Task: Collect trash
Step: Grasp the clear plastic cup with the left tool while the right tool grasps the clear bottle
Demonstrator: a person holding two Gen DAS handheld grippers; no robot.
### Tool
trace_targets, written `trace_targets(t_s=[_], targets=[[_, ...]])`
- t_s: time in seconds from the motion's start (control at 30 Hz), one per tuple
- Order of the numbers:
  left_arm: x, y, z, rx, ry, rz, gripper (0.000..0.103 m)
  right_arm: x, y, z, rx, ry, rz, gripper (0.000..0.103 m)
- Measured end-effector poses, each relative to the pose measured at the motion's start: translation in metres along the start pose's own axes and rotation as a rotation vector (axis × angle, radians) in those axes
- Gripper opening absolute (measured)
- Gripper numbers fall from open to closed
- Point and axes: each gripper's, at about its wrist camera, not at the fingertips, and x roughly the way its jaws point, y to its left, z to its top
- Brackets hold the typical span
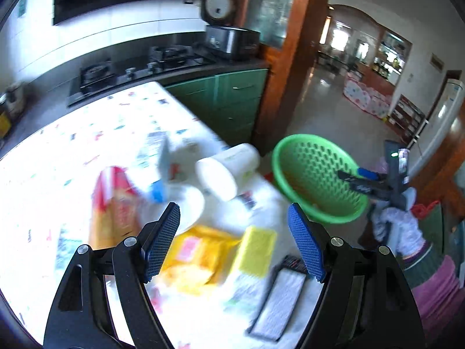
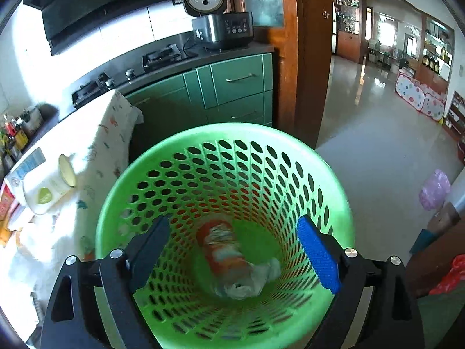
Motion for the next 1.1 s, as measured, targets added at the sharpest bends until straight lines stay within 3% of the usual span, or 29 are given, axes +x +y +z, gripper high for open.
trace_targets(t_s=[0.37,0.63,0.93,1.1], targets=[[-0.017,0.073,-0.057,-0.114,0.034,0.076,0.075,-0.076,0.048,-0.035,-0.036,-0.079,0.086,0.092],[0.0,0.088,-0.079,-0.124,0.072,0.088,0.068,-0.106,0.087,-0.065,-0.056,-0.081,0.151,0.092],[0.01,0.103,-0.08,-0.163,0.063,0.077,0.044,-0.114,0.128,-0.076,-0.077,-0.046,0.198,0.092],[0.011,0.107,-0.081,-0.16,0.063,0.076,0.019,-0.112,0.144,-0.071,-0.063,-0.016,0.233,0.092]])
